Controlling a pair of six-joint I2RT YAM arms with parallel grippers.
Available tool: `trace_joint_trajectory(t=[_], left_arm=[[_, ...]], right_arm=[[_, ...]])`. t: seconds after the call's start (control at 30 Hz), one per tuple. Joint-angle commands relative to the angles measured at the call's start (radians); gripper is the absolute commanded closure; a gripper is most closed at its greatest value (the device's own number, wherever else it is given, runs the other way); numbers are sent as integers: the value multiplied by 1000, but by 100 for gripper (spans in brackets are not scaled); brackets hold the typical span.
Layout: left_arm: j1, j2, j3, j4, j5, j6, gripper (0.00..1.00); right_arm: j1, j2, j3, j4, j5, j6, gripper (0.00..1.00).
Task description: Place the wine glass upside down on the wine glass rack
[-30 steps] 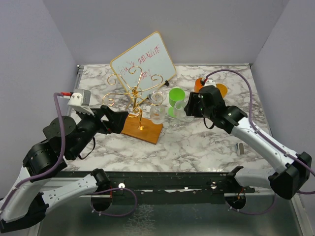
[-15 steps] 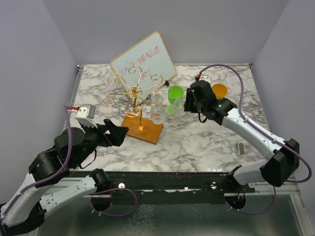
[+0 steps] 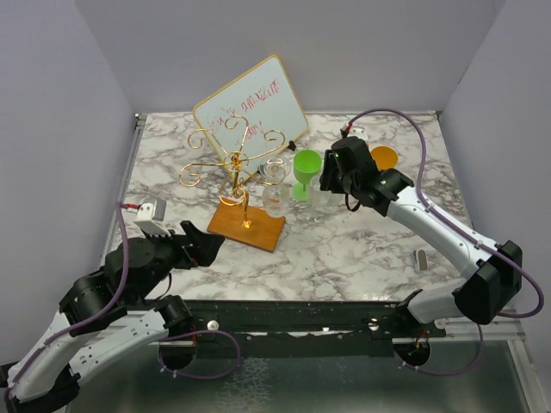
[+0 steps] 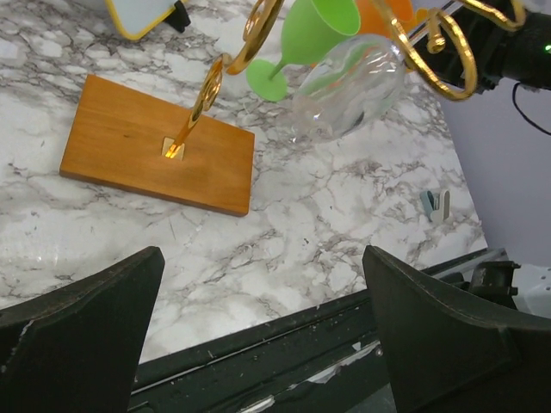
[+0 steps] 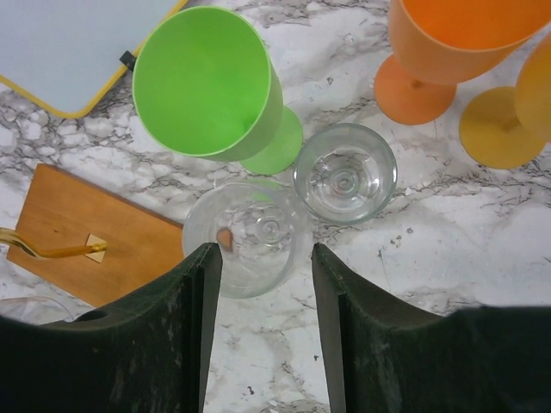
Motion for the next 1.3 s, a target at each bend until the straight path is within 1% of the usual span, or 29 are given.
trace_joint_trajectory(t=[0.0,0.1,0.27,0.33,0.43,0.5,0.7,0.87,1.03,1.13,1.27], left_arm=[[-4,-17,-81,18,-19,-79,1],[-4,-24,-131,32,-25,-126,1],[-4,-61,-212,62,-18,-187,2],[-4,-77,-235,75,-11,-208,2],[-4,-86,-253,93,10,-230,2],[-4,-82,-265,104,22,-238,2],[-4,-10,-275,121,73,-236,2],[-4,23,-230,125,82,-212,2],[-4,16,-139,125,92,-158,1],[-4,8,-60,163,208,-24,1],[-4,15,53,166,302,68,1]], right_arm=[[3,13,-8,-24,57,-20,50],[3,30,-15,-32,49,-43,50],[2,58,-32,-16,17,-76,56],[3,71,-30,-17,6,-84,60],[2,89,-20,-22,-18,-92,68],[3,98,-13,-27,-37,-105,77],[2,103,5,-76,-95,-136,98],[2,44,-7,-79,-108,-147,99],[2,-68,-17,-76,-108,-147,99],[3,-158,-29,-57,-99,-139,99],[3,-297,-59,-6,-94,-124,99]])
